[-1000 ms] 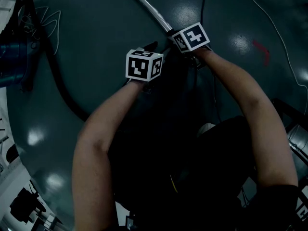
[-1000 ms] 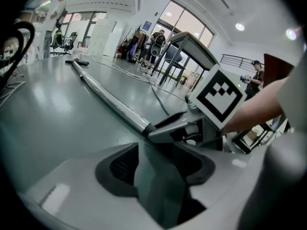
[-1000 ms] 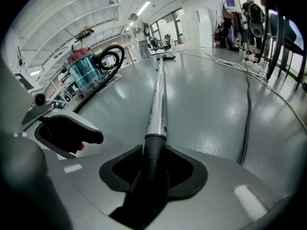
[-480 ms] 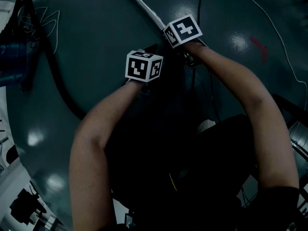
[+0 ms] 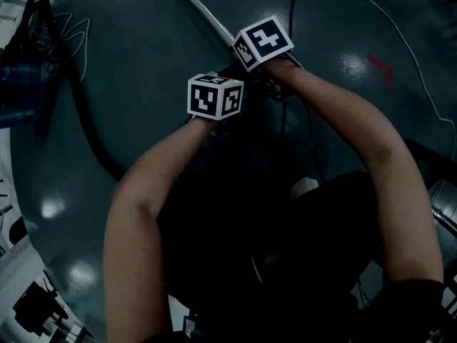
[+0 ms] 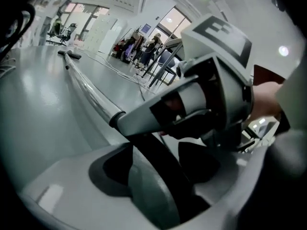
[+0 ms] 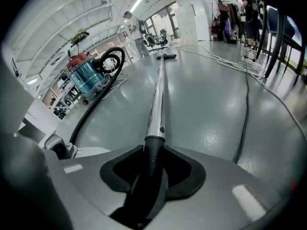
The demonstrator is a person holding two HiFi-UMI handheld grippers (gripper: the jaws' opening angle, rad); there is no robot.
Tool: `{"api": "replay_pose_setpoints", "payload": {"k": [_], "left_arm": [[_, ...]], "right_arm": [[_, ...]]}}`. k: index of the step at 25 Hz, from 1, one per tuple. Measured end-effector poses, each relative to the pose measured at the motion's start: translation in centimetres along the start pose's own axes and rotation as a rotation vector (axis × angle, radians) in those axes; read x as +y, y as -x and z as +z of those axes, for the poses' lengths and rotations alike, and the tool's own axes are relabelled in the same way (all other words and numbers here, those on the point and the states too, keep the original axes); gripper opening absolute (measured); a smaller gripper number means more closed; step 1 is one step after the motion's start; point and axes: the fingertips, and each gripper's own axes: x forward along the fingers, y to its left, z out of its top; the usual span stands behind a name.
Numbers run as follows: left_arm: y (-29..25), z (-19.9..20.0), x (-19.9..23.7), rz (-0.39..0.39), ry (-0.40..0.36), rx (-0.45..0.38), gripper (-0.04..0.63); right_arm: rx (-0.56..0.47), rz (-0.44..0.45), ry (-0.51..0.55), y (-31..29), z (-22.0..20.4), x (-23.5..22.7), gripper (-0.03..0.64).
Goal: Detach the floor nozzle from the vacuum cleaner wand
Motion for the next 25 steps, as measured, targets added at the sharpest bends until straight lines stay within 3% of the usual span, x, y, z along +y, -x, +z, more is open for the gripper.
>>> {"api": "replay_pose_setpoints", "payload": {"k": [5, 9, 15, 19, 25], "left_arm": [[-0.4, 0.1, 0.1, 0.026, 0.018, -0.004, 0.302], [-0.5, -0.1, 0.2, -0.002, 0.059, -0.002, 0.304], [0.2, 0.2, 0.3, -0.043, 0.239, -0.014, 0.249], [0.5, 0.3, 0.3, -0.028, 0.259, 0.005, 0.239], [1.2, -0.1, 0.3, -0.009, 0.274, 0.022, 0.227]], "right_arm": [[-0.006, 0.005, 0.001, 0.5, 0.1, 0.3, 0.13], [-0.001, 0.027, -0.008, 0.6, 0.1, 0.6, 0.129], [0.002, 0.071, 0.018, 1.1, 0.5, 1.4, 0.13], [-0.002, 0.094, 0.042, 1.3, 0.6, 1.7, 0.132], [-0.011, 0.207, 0.059, 1.5, 0.4, 2.4, 0.138]]}}
